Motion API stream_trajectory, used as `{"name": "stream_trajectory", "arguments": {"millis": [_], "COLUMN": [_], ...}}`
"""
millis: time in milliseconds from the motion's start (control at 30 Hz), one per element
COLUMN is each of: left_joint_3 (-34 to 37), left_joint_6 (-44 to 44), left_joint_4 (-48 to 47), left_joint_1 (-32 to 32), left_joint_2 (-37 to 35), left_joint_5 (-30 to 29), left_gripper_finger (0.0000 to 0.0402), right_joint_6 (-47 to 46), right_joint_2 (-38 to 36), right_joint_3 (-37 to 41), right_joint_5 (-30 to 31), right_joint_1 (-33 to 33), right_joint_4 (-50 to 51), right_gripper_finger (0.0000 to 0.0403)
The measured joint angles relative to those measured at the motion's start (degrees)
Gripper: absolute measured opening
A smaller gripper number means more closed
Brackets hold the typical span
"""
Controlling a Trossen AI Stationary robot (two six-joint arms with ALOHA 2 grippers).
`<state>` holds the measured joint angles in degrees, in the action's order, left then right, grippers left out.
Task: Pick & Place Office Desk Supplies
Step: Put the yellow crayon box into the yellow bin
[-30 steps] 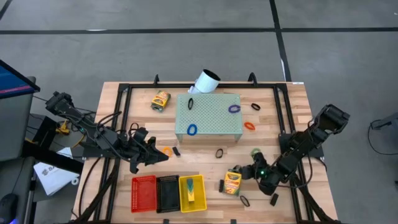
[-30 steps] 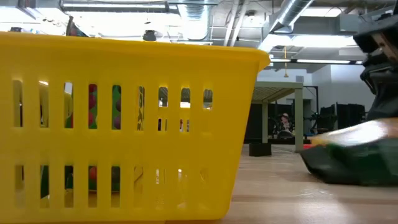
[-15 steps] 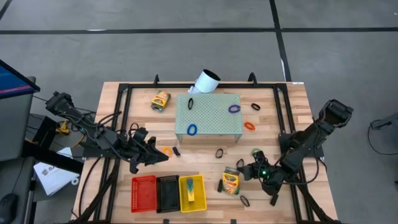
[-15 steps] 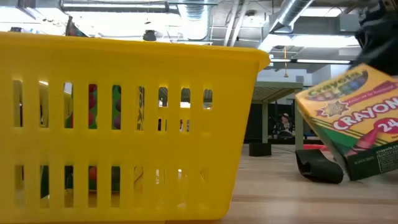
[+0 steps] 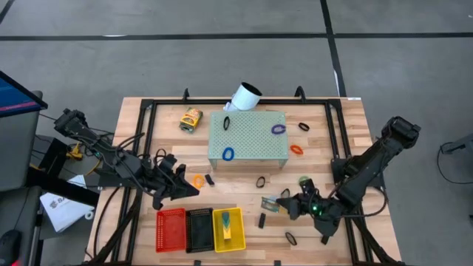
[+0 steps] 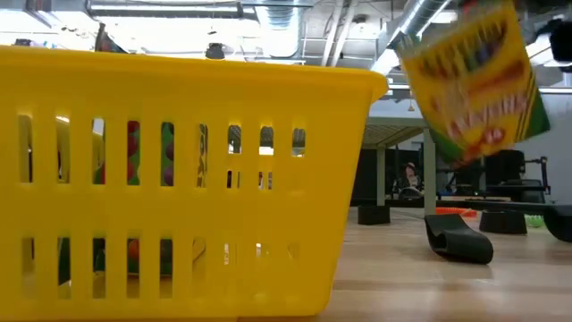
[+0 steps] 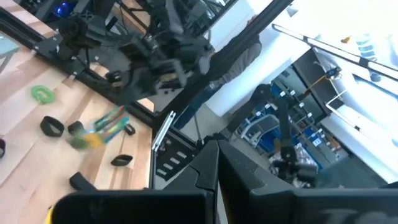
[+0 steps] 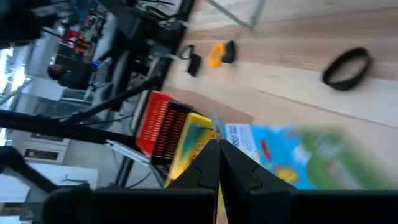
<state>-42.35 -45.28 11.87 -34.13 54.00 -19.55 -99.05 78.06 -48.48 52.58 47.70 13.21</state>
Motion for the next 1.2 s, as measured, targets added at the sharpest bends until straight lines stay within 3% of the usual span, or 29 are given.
{"name": "stream_trajectory", "arguments": {"millis": [233, 400, 633, 867, 1067, 1200], "left_joint_3": [0.00, 0.00, 0.00, 0.00, 0.00, 0.00], "left_joint_6": [0.03, 0.22, 1.73, 1.77, 1.77, 1.77], "left_joint_4": [-2.41, -3.53, -3.56, -3.53, -3.44, -3.44], "left_joint_1": [-1.34, -3.27, -5.38, -8.22, -10.86, -11.73], "left_joint_2": [0.00, 0.00, 0.07, 0.08, 0.07, 0.07], "left_joint_5": [1.51, 1.49, 1.45, 1.39, 1.40, 1.40], "left_gripper_finger": [0.0000, 0.0000, 0.0000, 0.0000, 0.0000, 0.0000], "right_joint_6": [8.03, 13.52, 16.52, 11.57, 5.92, 1.35], "right_joint_2": [0.00, 0.13, 8.64, 22.78, 31.73, 36.03], "right_joint_3": [-7.02, -8.62, -10.92, -23.99, -36.53, -43.15], "right_joint_5": [1.13, 1.35, 1.37, 9.24, 17.16, 18.69], "right_joint_1": [-1.40, -2.78, -5.31, -6.13, -5.69, -5.72], "right_joint_4": [-1.51, -8.46, -21.45, -17.28, -5.83, 2.59], "right_gripper_finger": [0.0000, 0.0000, 0.0000, 0.0000, 0.0000, 0.0000]}}
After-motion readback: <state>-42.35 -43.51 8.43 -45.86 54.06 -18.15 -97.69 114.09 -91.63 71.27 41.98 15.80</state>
